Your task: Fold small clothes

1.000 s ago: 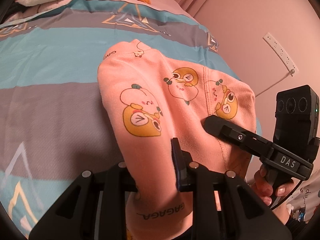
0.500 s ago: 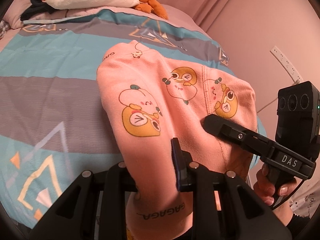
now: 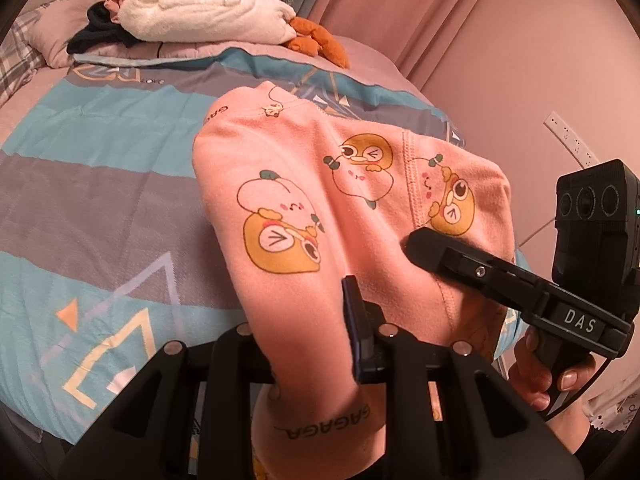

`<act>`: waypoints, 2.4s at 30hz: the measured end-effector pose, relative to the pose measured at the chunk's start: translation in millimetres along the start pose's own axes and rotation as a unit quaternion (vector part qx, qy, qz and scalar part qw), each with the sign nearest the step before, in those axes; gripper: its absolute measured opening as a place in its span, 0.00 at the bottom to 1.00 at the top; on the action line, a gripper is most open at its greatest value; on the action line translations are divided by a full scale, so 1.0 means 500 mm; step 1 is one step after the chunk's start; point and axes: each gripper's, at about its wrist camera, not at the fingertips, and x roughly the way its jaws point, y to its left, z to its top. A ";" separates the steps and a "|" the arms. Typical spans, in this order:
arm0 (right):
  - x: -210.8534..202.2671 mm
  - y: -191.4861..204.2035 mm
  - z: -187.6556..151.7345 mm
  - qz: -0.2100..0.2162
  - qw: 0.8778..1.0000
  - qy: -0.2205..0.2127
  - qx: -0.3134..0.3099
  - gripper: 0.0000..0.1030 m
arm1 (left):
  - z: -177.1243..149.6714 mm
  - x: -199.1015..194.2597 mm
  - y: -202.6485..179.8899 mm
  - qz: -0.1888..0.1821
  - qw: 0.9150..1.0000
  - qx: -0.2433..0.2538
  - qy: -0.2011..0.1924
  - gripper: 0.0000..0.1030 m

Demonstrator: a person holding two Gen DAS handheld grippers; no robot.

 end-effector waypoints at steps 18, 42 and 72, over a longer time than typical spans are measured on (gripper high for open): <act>-0.014 0.036 0.027 0.009 0.999 -0.027 -0.043 0.23 | 0.011 -0.047 -0.009 0.016 0.999 0.020 -0.046 0.24; 0.015 0.064 0.053 0.005 0.996 -0.018 -0.084 0.23 | 0.013 -0.064 0.015 0.030 0.997 0.016 -0.072 0.24; 0.096 0.062 0.080 0.023 0.996 0.006 -0.090 0.23 | 0.042 -0.035 0.059 0.065 0.995 -0.007 -0.069 0.24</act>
